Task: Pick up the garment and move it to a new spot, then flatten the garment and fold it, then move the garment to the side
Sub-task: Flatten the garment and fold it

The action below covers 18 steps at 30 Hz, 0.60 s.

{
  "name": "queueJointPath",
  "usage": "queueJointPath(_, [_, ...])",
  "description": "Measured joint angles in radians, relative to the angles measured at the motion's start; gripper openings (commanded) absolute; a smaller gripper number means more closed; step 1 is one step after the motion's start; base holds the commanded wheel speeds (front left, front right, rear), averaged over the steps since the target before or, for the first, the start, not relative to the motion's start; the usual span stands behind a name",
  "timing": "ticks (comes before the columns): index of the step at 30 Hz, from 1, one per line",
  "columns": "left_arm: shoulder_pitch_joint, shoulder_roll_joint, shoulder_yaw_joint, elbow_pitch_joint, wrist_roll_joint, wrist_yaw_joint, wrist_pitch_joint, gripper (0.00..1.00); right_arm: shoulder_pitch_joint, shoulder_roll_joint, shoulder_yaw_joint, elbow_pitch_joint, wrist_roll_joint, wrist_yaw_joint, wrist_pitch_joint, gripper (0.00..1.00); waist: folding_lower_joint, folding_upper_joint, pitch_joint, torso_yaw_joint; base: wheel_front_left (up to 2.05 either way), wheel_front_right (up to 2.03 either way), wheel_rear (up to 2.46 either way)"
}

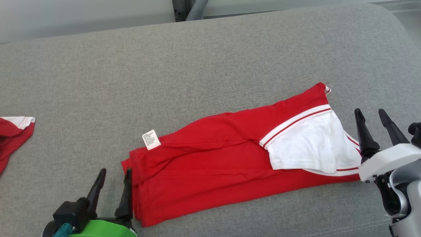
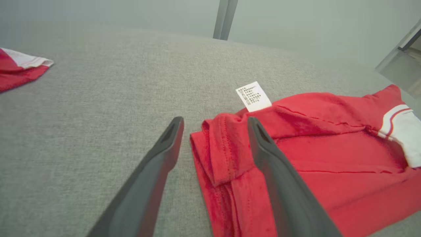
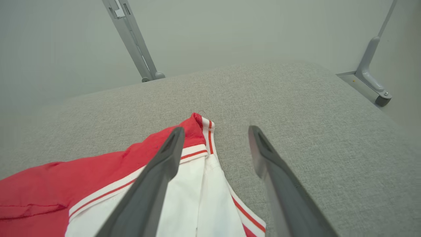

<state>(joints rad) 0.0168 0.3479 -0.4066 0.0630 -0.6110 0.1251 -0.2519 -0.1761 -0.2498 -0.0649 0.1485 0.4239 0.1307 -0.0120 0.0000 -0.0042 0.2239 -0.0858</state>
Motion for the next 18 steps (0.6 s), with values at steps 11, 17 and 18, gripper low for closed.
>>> queueJointPath(11, [0.064,-0.156,0.161,-0.099,0.245,-0.037,-0.011,1.00,-0.084,0.007,-0.007,0.234,-0.095,0.000,0.085,1.00,0.0000,0.0000,-0.024,0.052,0.00,0.00,0.00])
queueJointPath(17, [0.063,-0.236,0.232,-0.086,0.312,-0.106,-0.012,1.00,-0.165,-0.007,0.051,0.409,-0.120,0.000,0.081,1.00,0.0000,0.0000,-0.009,0.082,0.00,0.00,0.00])
queueJointPath(18, [0.063,-0.244,0.242,-0.085,0.318,-0.117,-0.012,1.00,-0.178,-0.016,0.062,0.437,-0.123,0.000,0.079,1.00,0.0000,0.0000,-0.006,0.086,0.00,0.00,0.00])
